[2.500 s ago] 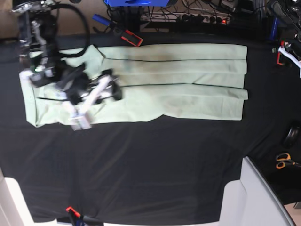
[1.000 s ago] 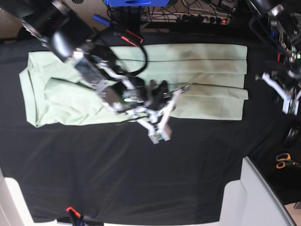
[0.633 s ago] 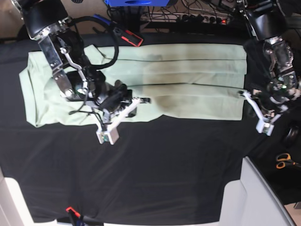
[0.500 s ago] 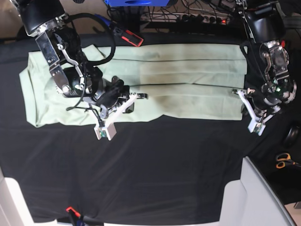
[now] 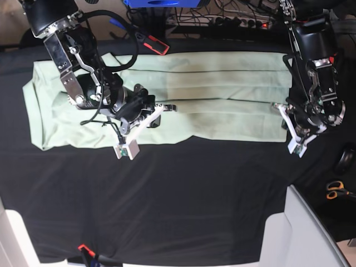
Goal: Fold the T-shirt properly
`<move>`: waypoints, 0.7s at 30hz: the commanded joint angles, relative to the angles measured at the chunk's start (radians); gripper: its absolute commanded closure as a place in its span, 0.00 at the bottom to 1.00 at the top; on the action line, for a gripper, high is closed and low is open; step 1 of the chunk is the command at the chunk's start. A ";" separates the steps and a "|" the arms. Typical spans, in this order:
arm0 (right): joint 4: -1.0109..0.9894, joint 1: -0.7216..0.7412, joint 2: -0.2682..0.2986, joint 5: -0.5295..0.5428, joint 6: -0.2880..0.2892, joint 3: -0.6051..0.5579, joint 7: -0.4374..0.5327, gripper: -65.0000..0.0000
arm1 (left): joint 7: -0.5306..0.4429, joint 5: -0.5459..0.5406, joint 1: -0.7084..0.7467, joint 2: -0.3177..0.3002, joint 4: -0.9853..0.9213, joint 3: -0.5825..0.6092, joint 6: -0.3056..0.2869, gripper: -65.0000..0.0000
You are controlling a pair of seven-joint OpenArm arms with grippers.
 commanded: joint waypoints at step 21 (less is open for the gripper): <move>0.023 0.017 -0.003 0.007 0.006 0.003 0.017 1.00 | -0.008 0.019 0.200 0.008 0.219 -0.003 0.007 0.99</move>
